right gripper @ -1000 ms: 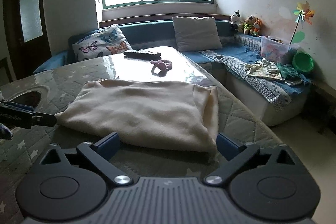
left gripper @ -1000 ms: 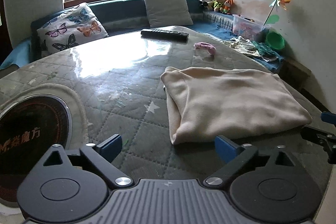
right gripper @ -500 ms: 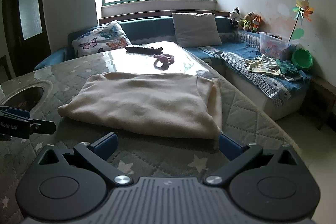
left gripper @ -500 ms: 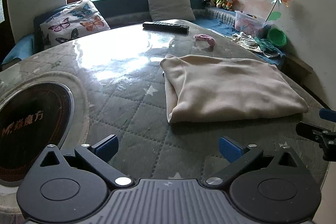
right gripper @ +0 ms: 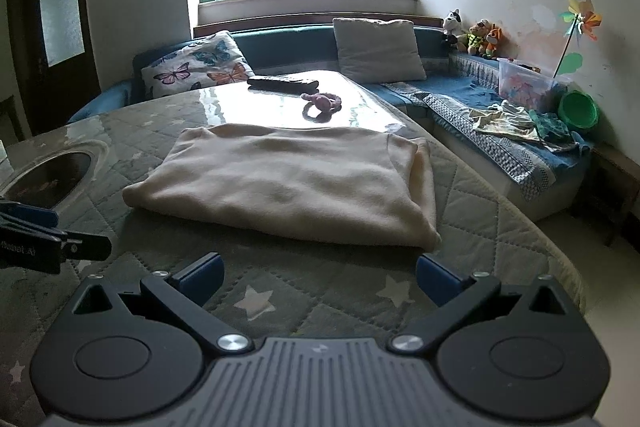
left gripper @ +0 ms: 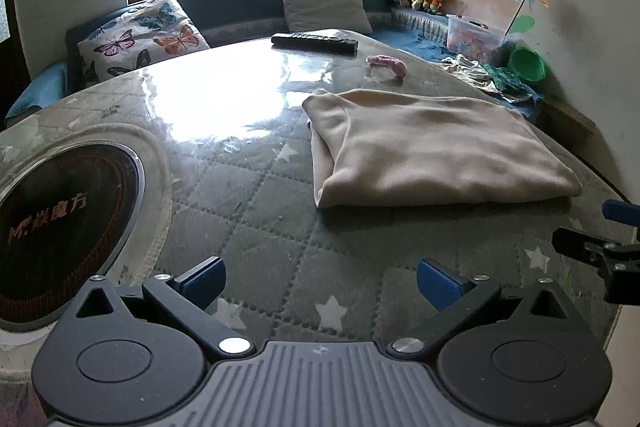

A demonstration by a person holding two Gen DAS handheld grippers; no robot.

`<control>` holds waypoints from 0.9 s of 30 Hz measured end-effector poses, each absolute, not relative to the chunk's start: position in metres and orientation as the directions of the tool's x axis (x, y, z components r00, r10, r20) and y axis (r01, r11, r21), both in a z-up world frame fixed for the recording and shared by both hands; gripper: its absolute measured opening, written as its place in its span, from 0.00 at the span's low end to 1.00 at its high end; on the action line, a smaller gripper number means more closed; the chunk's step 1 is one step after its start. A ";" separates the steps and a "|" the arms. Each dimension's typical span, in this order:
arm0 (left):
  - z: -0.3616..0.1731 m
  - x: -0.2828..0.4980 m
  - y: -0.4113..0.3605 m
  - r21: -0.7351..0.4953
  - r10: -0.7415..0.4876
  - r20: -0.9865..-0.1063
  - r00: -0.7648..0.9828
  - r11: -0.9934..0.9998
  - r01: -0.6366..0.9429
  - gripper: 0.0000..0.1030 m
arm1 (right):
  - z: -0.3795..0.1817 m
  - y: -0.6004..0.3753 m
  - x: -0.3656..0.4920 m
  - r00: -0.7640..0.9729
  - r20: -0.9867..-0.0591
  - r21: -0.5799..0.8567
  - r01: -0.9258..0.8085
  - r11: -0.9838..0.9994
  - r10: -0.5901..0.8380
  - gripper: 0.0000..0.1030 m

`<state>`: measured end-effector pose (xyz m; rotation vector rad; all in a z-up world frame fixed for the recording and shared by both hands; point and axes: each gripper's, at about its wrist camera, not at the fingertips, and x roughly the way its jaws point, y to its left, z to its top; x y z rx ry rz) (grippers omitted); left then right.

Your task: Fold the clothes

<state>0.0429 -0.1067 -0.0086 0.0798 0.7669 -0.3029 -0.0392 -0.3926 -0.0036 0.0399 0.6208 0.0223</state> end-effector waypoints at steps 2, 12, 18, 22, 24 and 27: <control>-0.010 0.041 -0.106 -0.041 -0.242 -0.694 0.679 0.954 0.298 1.00 | -0.003 -0.392 -0.040 0.813 -0.581 0.043 -0.007 0.999 0.031 1.00; -0.010 0.037 -0.108 -0.033 -0.239 -0.694 0.679 0.953 0.302 1.00 | -0.005 -0.391 -0.040 0.810 -0.585 0.049 -0.012 0.999 0.038 1.00; -0.011 0.036 -0.110 -0.029 -0.240 -0.694 0.678 0.951 0.307 1.00 | -0.006 -0.391 -0.040 0.809 -0.587 0.052 -0.011 0.999 0.039 1.00; -0.011 0.035 -0.113 -0.027 -0.244 -0.695 0.676 0.949 0.314 1.00 | -0.007 -0.390 -0.040 0.808 -0.588 0.054 -0.010 0.999 0.040 1.00; -0.011 0.034 -0.114 -0.025 -0.245 -0.695 0.676 0.948 0.317 1.00 | -0.007 -0.389 -0.040 0.807 -0.589 0.055 -0.010 0.998 0.040 1.00; -0.012 0.033 -0.115 -0.023 -0.245 -0.696 0.675 0.947 0.320 1.00 | -0.008 -0.389 -0.040 0.805 -0.591 0.056 -0.011 0.998 0.042 1.00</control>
